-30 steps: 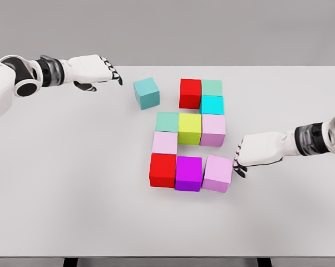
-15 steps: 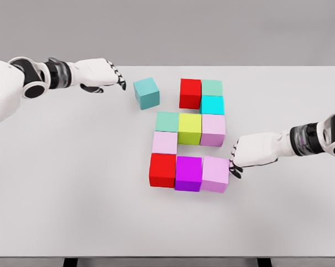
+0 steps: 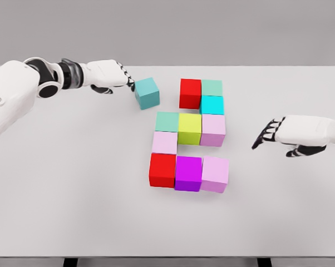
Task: Assemble the squares on the desktop into the number 2
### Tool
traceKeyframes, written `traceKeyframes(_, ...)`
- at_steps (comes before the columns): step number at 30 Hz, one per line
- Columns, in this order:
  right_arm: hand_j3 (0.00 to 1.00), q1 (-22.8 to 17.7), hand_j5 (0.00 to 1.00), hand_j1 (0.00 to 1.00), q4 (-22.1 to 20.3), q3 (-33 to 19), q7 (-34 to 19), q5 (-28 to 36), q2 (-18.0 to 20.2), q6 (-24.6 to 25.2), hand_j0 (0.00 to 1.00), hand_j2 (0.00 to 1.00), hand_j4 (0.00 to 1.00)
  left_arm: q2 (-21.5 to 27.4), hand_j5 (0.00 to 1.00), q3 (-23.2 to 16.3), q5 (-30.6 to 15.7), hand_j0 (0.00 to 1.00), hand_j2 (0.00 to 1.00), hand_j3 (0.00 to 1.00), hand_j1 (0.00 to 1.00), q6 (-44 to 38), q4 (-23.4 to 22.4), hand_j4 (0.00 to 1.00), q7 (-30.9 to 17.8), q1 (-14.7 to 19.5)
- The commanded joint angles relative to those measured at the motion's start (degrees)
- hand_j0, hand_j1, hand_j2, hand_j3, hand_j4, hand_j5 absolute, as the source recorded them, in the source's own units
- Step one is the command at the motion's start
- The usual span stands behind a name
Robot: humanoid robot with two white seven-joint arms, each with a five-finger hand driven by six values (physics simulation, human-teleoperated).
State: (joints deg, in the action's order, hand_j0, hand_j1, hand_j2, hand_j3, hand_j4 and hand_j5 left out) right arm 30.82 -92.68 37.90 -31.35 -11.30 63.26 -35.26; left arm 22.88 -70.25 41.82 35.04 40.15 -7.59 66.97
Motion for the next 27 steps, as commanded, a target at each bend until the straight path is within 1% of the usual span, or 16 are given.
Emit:
traceKeyframes(1, 1.00, 0.04, 1.00, 1.00, -0.14, -12.67, 0.06, 5.24, -2.61, 0.26, 1.00, 1.00, 1.00, -0.56, 0.71, 0.20, -0.16, 0.71, 0.71, 0.71, 0.71, -0.04, -0.52, 0.71, 0.03, 0.00)
traceKeyframes(2, 1.00, -2.25, 1.00, 1.00, -0.05, -15.22, 0.06, 5.24, -5.60, 0.26, 1.00, 1.00, 1.00, -0.56, 0.71, 0.20, -0.16, 0.71, 0.71, 0.71, 0.71, -0.04, -0.52, 0.71, 0.03, 0.09)
traceKeyframes(3, 1.00, -5.85, 1.00, 1.00, -0.05, -19.35, -0.03, 5.15, -9.12, 0.26, 1.00, 1.00, 1.00, -0.64, 0.71, 0.29, -0.16, 0.71, 0.71, 0.71, 0.71, -0.04, -0.60, 0.71, 0.03, 0.09)
traceKeyframes(4, 1.00, -8.32, 1.00, 1.00, 0.04, -21.81, -0.03, 5.06, -10.88, 0.26, 1.00, 1.00, 1.00, -0.91, 0.71, 0.29, -0.16, 0.71, 0.71, 0.71, 0.71, -0.04, -0.60, 0.71, 0.03, 0.18)
traceKeyframes(6, 1.00, -10.52, 1.00, 1.00, 0.21, -24.45, -0.11, 4.89, -12.81, 0.26, 1.00, 1.00, 1.00, -1.43, 0.71, 0.29, -0.16, 0.71, 0.71, 0.71, 0.71, -0.04, -1.66, 0.71, 0.03, 0.26)
traceKeyframes(10, 1.00, -14.03, 1.00, 1.00, 1.88, -25.42, -0.29, 3.30, -16.15, 0.26, 1.00, 1.00, 1.00, -1.87, 0.71, 0.29, -0.15, 0.71, 0.71, 0.71, 0.71, -0.04, -2.10, 0.71, 0.03, 0.35)
traceKeyframes(11, 1.00, -14.47, 1.00, 1.00, 3.38, -25.42, -0.29, 3.22, -16.94, 0.26, 1.00, 1.00, 1.00, -2.05, 0.71, 0.29, -0.15, 0.71, 0.71, 0.71, 0.71, -0.04, -2.27, 0.71, 0.03, 0.44)
traceKeyframes(14, 1.00, -15.62, 1.00, 1.00, 6.80, -25.42, -0.11, 3.48, -17.73, 0.26, 1.00, 1.00, 1.00, -2.31, 0.71, 0.29, -0.07, 0.71, 0.71, 0.71, 0.71, -0.04, -2.45, 0.71, 0.03, 0.62)
traceKeyframes(16, 1.00, -16.67, 1.00, 1.00, 6.89, -25.42, -0.20, 3.57, -17.91, 0.26, 1.00, 1.00, 1.00, -2.67, 0.71, 0.29, -0.07, 0.71, 0.71, 0.71, 0.71, -0.04, -2.62, 0.71, 0.03, 0.62)
traceKeyframes(25, 1.00, -16.94, 1.00, 1.00, 6.98, -25.42, -0.20, 3.57, -18.70, 0.26, 1.00, 1.00, 1.00, -2.67, 0.71, 0.47, -0.07, 0.71, 0.71, 0.71, 0.71, -0.04, -3.68, 0.71, 0.03, 0.62)
traceKeyframes(27, 1.00, -17.02, 1.00, 1.00, 7.07, -25.51, -0.20, 3.57, -18.70, 0.26, 1.00, 1.00, 1.00, -2.67, 0.71, 0.47, -0.16, 0.71, 0.71, 0.71, 0.71, -0.04, -5.08, 0.71, 0.03, 0.70)
